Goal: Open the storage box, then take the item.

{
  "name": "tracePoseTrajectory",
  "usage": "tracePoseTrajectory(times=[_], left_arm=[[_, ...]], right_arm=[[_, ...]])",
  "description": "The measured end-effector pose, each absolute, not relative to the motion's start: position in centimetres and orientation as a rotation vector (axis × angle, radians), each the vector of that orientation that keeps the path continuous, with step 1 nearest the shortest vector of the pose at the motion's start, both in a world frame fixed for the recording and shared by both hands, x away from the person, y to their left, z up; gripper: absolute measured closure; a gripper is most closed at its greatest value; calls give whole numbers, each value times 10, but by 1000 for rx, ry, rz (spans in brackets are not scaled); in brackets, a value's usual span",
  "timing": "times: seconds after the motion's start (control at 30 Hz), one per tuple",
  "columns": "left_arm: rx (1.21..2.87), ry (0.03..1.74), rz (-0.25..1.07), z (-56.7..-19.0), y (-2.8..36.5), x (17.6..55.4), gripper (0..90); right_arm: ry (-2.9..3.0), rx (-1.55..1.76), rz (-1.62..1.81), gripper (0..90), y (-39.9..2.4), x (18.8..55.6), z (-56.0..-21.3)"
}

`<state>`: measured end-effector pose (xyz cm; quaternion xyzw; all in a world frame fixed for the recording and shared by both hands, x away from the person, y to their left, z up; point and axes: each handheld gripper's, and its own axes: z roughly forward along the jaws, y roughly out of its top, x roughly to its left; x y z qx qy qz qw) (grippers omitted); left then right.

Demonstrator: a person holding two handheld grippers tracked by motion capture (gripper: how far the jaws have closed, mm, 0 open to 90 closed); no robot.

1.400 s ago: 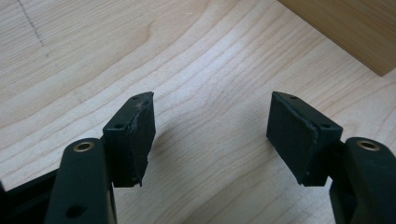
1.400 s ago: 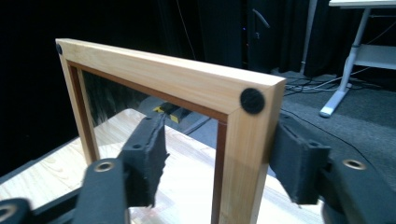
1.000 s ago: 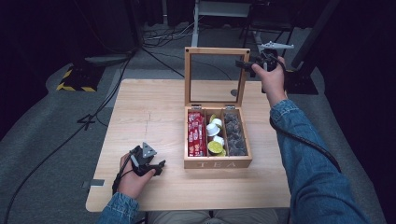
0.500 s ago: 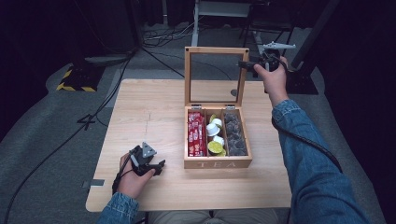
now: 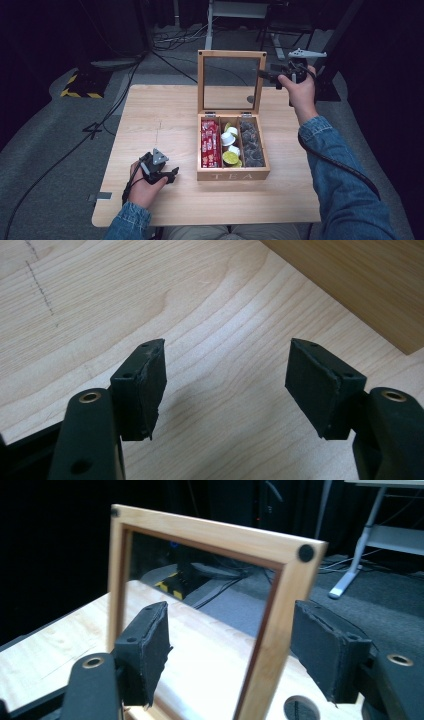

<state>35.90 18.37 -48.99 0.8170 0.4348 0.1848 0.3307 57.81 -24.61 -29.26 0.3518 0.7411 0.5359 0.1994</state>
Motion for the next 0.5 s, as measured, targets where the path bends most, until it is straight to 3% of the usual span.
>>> tracePoseTrajectory(times=[0.27,0.5], left_arm=[[2139,1145,478,-490,183,360,332],[2142,1142,481,-492,186,360,323]], right_arm=[[2119,914,1541,307,-243,545,-286],[2190,910,1525,178,-234,526,-295]])
